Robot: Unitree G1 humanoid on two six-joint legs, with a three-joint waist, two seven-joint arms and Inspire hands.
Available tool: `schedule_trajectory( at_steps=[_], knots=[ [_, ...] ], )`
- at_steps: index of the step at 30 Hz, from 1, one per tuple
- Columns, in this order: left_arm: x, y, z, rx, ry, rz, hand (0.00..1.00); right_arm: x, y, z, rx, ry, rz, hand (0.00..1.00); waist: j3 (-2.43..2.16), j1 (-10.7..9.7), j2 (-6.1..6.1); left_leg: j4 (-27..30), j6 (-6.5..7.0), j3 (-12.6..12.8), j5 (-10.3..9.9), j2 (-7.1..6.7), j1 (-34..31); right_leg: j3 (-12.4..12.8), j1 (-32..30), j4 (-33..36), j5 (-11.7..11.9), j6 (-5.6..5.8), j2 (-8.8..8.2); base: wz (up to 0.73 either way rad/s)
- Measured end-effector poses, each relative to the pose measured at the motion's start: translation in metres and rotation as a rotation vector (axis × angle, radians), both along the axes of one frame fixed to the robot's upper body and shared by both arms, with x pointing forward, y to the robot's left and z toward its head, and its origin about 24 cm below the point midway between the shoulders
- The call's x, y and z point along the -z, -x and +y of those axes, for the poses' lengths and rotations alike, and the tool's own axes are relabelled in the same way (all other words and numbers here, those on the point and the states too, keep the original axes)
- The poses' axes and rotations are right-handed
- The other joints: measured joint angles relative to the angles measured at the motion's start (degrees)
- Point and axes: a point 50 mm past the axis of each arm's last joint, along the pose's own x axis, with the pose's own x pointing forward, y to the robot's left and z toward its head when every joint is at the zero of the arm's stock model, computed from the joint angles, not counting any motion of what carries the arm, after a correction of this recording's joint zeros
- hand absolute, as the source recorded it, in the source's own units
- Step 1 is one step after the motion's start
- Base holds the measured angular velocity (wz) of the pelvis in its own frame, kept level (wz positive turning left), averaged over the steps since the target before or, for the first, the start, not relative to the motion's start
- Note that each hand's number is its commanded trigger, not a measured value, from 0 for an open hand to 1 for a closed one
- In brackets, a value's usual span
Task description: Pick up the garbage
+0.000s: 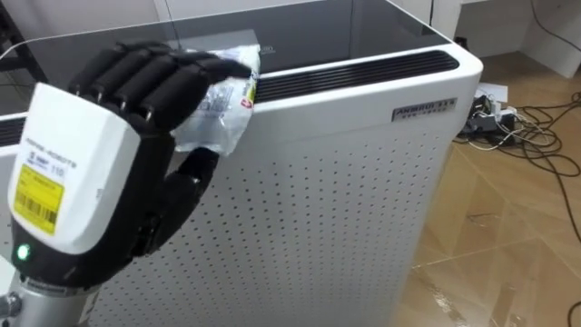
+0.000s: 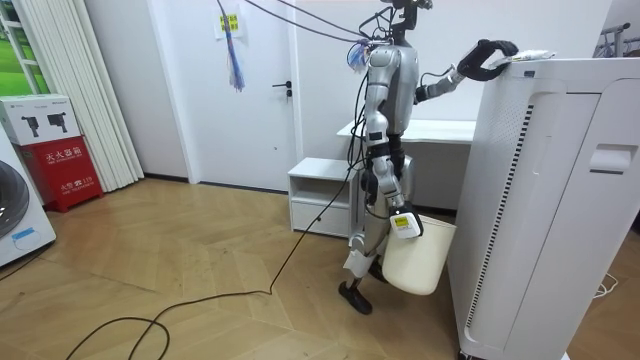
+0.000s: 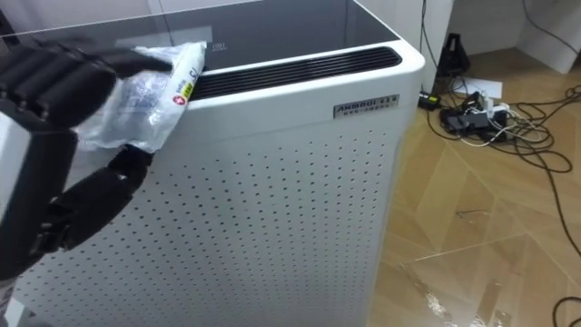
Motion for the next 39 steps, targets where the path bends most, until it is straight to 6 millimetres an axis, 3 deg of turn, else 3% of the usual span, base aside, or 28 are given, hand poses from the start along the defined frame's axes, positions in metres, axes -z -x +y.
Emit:
schedule_trajectory(
  at_steps=[7, 20, 26, 35, 38, 39],
  knots=[
    [0.001, -0.001, 0.004, -0.031, 0.027, -0.013, 1.0, -0.001, -0.001, -0.001, -0.004, -0.003, -0.003, 1.0, -0.36, -0.2, -0.22, -0.3, -0.2, 0.0, 0.1, 0.1, 0.3, 0.1, 0.2, 0.0, 0.0, 0.01, 0.04, 0.0],
    [0.01, -0.004, 0.005, -0.025, 0.096, -0.025, 1.0, -0.007, -0.015, -0.002, -0.025, -0.001, -0.058, 1.0, -0.48, -1.7, -0.96, -0.2, -0.29, 0.9, 0.2, 0.17, 0.7, -0.2, 0.6, 0.2, 0.0, 0.0, -0.04, 0.0],
    [0.001, 0.0, 0.0, 0.043, 0.162, -0.041, 1.0, -0.009, -0.017, -0.001, -0.029, -0.002, -0.075, 1.0, -0.77, -1.1, -1.55, 0.0, -0.29, 0.9, 0.2, 0.15, 0.4, -0.7, 0.5, 0.1, 0.0, 0.0, -0.07, 0.03],
    [-0.025, 0.01, -0.009, 0.298, 0.348, 0.003, 1.0, -0.009, -0.017, 0.006, -0.061, -0.034, -0.09, 0.99, -0.59, -0.3, -2.04, 0.1, -0.29, 0.6, 0.2, 0.08, 0.2, -1.2, 0.6, 0.1, 0.0, 0.01, -0.17, 0.03],
    [-0.025, 0.007, -0.011, 0.397, 0.425, 0.097, 1.0, -0.008, -0.018, 0.011, -0.105, -0.045, -0.082, 0.99, -0.27, -0.2, -2.19, 0.1, -0.29, 0.5, 0.2, 0.1, 0.4, -1.1, 0.8, 0.1, 0.0, 0.01, -0.15, 0.0],
    [-0.023, 0.006, -0.013, 0.44, 0.457, 0.14, 1.0, -0.008, -0.019, 0.013, -0.11, -0.049, -0.085, 0.99, 0.03, -0.3, -2.2, 0.1, -0.29, 0.6, 0.2, 0.11, 0.3, -1.0, 0.7, 0.1, 0.0, 0.0, -0.16, 0.0]
  ],
)
